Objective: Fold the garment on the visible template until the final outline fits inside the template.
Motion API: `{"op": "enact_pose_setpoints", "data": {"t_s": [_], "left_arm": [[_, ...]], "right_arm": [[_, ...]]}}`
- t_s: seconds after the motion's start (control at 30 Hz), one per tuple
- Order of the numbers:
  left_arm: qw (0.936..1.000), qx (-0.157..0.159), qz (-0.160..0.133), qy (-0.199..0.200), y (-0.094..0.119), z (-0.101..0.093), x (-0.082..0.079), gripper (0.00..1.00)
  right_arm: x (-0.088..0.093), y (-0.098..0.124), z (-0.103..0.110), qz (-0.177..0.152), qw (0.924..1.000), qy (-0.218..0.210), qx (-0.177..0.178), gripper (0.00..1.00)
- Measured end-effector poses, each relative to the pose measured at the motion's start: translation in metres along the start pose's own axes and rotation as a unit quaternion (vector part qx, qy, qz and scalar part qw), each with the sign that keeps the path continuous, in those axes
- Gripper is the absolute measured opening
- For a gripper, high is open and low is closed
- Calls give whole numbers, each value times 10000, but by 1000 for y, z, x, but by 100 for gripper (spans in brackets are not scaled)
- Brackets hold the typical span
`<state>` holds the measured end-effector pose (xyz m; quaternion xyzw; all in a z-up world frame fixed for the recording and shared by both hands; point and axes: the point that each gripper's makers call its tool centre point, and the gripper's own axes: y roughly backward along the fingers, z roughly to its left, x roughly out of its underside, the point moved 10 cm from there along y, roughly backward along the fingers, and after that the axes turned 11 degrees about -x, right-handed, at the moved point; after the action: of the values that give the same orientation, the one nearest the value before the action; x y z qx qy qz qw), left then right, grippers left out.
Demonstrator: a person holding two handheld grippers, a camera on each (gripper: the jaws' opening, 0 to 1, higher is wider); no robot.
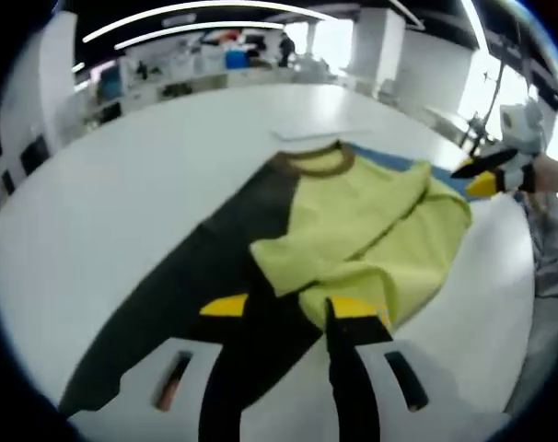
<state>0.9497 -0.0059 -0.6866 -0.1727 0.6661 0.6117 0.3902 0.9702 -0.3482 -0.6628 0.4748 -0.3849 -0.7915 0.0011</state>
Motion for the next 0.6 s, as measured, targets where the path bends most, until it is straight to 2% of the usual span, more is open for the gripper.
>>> {"op": "enact_pose_setpoints", "data": {"t_s": [0.23, 0.6], "left_arm": [[9999, 22, -4, -148, -9, -4, -4, 23], [9999, 2, 41, -121, -15, -4, -3, 15]], "right_arm": [[-5, -14, -6, 42, 9998, 187, 78, 29], [-8, -33, -15, 184, 9992, 348, 115, 20]]}}
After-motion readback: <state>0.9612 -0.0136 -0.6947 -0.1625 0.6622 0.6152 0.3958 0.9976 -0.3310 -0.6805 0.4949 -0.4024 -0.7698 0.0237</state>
